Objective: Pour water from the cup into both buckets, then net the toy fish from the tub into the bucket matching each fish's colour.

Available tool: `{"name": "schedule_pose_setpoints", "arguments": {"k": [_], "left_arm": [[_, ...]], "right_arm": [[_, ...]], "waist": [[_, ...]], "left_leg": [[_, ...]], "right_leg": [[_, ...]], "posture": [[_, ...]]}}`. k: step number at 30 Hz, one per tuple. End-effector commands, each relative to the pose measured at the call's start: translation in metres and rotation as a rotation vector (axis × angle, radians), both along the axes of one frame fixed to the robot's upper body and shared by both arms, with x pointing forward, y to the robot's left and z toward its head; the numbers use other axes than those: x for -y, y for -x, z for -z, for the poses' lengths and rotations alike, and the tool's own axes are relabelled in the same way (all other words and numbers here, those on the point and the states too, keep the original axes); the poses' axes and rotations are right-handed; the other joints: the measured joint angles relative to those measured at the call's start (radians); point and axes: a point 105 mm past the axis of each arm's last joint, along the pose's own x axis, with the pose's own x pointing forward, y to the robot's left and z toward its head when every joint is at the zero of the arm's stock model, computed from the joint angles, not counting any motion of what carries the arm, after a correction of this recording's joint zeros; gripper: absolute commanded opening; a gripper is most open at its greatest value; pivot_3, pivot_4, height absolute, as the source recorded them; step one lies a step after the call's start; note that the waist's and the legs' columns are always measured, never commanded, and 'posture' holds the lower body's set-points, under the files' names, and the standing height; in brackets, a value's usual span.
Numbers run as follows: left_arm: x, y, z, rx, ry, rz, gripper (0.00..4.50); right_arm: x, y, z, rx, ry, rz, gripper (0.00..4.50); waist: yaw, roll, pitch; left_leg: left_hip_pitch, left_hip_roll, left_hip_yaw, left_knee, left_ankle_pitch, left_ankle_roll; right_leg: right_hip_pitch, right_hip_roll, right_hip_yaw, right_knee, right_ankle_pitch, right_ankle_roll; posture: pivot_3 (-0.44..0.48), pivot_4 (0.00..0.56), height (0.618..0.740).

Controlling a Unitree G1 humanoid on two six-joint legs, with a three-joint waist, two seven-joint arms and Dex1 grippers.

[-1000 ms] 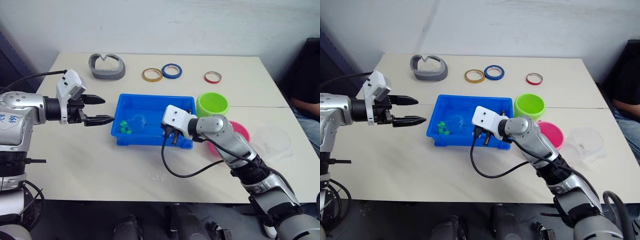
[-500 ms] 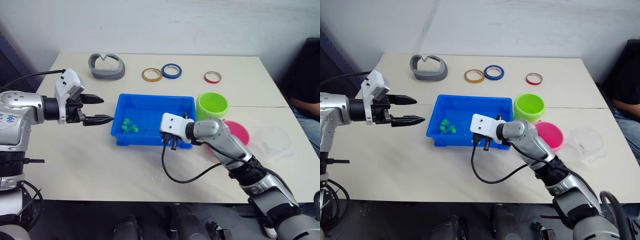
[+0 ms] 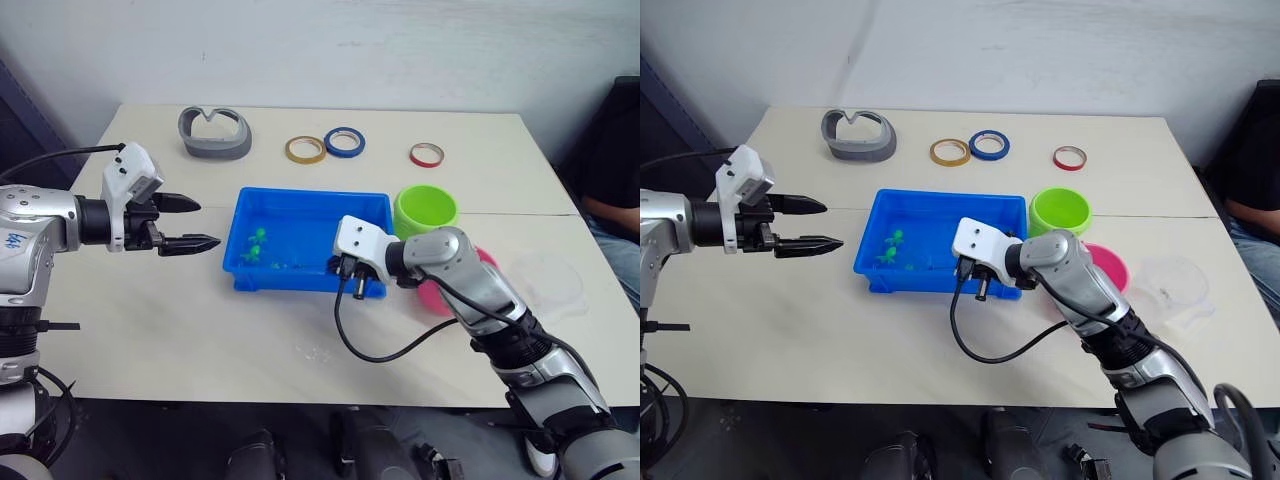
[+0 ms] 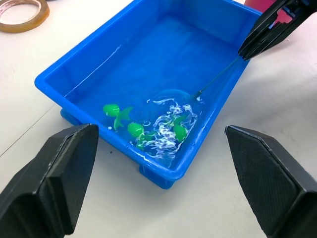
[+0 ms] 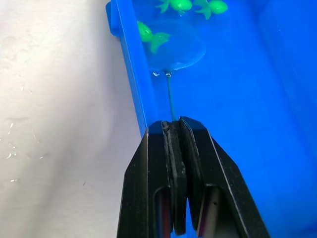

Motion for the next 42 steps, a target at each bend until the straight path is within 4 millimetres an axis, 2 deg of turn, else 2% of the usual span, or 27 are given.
{"name": "schedule_pose_setpoints", "arguments": {"k": [1, 10, 14, 20, 24, 27, 35, 40, 42], "left_arm": [[-0.004, 0.004, -0.016, 0.055, 0.006, 0.001, 4.46], [-0.003, 0.006, -0.014, 0.038, 0.004, 0.014, 4.46], [-0.003, 0.006, -0.014, 0.04, 0.003, 0.011, 4.46], [-0.003, 0.006, -0.014, 0.042, 0.004, 0.008, 4.46], [-0.004, 0.007, -0.015, 0.043, 0.003, 0.007, 4.46], [-0.004, 0.007, -0.015, 0.043, 0.003, 0.006, 4.46], [-0.004, 0.008, -0.015, 0.042, 0.003, 0.004, 4.46], [-0.004, 0.008, -0.016, 0.042, 0.004, 0.004, 4.46], [-0.004, 0.008, -0.016, 0.043, 0.003, 0.004, 4.46]], "right_arm": [[0.004, 0.0, -0.021, 0.044, -0.026, -0.015, 0.0], [0.015, -0.005, -0.04, 0.004, -0.086, 0.029, 0.0], [0.015, -0.002, -0.036, 0.028, -0.04, -0.002, 0.0], [0.008, 0.0, -0.017, 0.05, 0.024, -0.031, 0.0], [-0.013, 0.009, -0.005, 0.028, 0.003, -0.083, 0.0], [-0.027, 0.013, -0.005, 0.011, -0.044, -0.096, 0.0], [-0.04, 0.013, -0.018, -0.082, -0.205, -0.052, 0.0], [-0.038, 0.009, -0.029, -0.076, -0.233, -0.025, 0.0], [-0.029, 0.001, -0.027, -0.022, -0.174, -0.001, 0.0]], "waist": [[0.0, 0.0, 0.0], [0.0, 0.0, 0.0], [0.0, 0.0, 0.0], [-0.002, 0.0, 0.0], [-0.002, 0.0, 0.0], [-0.004, 0.0, 0.0], [-0.004, 0.0, 0.0], [-0.004, 0.0, 0.0], [-0.004, 0.0, 0.0]], "left_leg": [[0.0, 0.0, 0.0, 0.0, 0.0, 0.0], [0.0, 0.0, 0.0, 0.0, 0.0, 0.0], [0.0, 0.0, 0.0, 0.0, 0.0, 0.0], [0.0, 0.0, 0.0, 0.0, 0.0, 0.0], [0.0, 0.0, 0.0, 0.0, 0.0, 0.0], [0.0, 0.0, 0.0, 0.0, 0.0, 0.0], [0.0, 0.001, 0.0, 0.0, 0.0, 0.0], [0.0, 0.0, 0.0, 0.0, 0.0, 0.0], [0.0, 0.0, 0.0, 0.0, 0.0, 0.0]], "right_leg": [[0.0, 0.0, 0.0, 0.0, 0.0, 0.0], [0.0, 0.0, 0.0, 0.0, 0.0, 0.0], [0.0, 0.0, 0.0, 0.0, 0.0, 0.0], [0.0, 0.0, 0.0, 0.0, 0.0, 0.0], [0.0, 0.0, 0.0, 0.0, 0.0, 0.0], [0.0, 0.0, 0.0, 0.0, 0.0, 0.0], [0.0, 0.0, 0.0, 0.0, 0.0, 0.0], [0.0, 0.0, 0.0, 0.0, 0.0, 0.0], [0.0, 0.0, 0.0, 0.0, 0.0, 0.0]], "posture": [[0.0, 0.15, 0.738], [0.0, 0.15, 0.738], [0.0, 0.15, 0.738], [0.0, 0.15, 0.738], [0.0, 0.15, 0.738], [0.0, 0.15, 0.738], [0.0, 0.15, 0.738], [0.0, 0.15, 0.738], [0.0, 0.15, 0.738]]}}
